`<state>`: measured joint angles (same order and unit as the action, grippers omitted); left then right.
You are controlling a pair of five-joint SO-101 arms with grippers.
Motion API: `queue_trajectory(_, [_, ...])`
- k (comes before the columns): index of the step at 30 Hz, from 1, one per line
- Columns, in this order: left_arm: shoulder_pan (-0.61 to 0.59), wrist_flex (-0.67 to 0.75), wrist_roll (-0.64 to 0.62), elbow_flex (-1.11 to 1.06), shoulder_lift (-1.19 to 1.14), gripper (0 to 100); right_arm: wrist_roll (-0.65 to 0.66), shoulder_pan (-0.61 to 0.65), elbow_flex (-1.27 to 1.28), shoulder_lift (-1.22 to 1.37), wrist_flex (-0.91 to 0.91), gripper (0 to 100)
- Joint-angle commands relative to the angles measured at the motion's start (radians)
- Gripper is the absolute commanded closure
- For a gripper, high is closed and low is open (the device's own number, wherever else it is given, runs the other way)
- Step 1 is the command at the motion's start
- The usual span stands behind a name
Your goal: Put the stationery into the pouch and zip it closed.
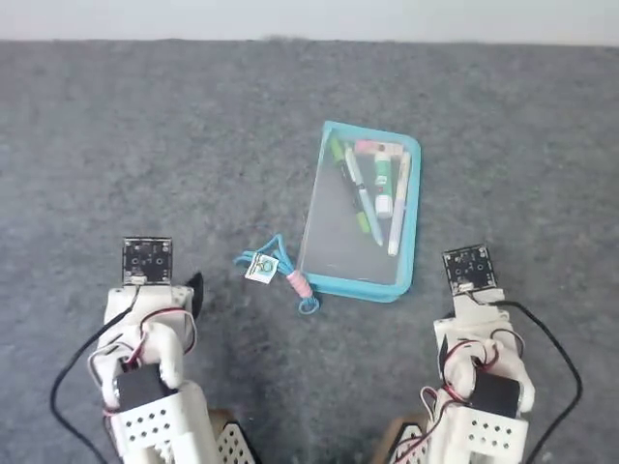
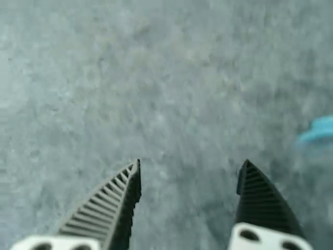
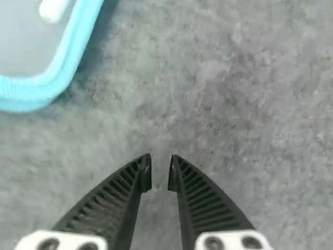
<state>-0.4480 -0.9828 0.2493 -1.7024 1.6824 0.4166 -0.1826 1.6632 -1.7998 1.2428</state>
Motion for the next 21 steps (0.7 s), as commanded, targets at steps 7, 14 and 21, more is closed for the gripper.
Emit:
queue_trajectory(7, [0.000,-0.153,0.091,0.010,0.020,72,0.014,-0.013,0.021,-0.016,0.073,93.9])
queue_trajectory(14, [0.002,-0.157,0.121,0.010,0.020,72,0.014,-0.010,0.021,-0.016,0.073,93.9])
queue_trajectory(21, [0.003,-0.157,0.121,0.010,0.020,72,0.014,-0.008,0.021,-0.016,0.073,93.9])
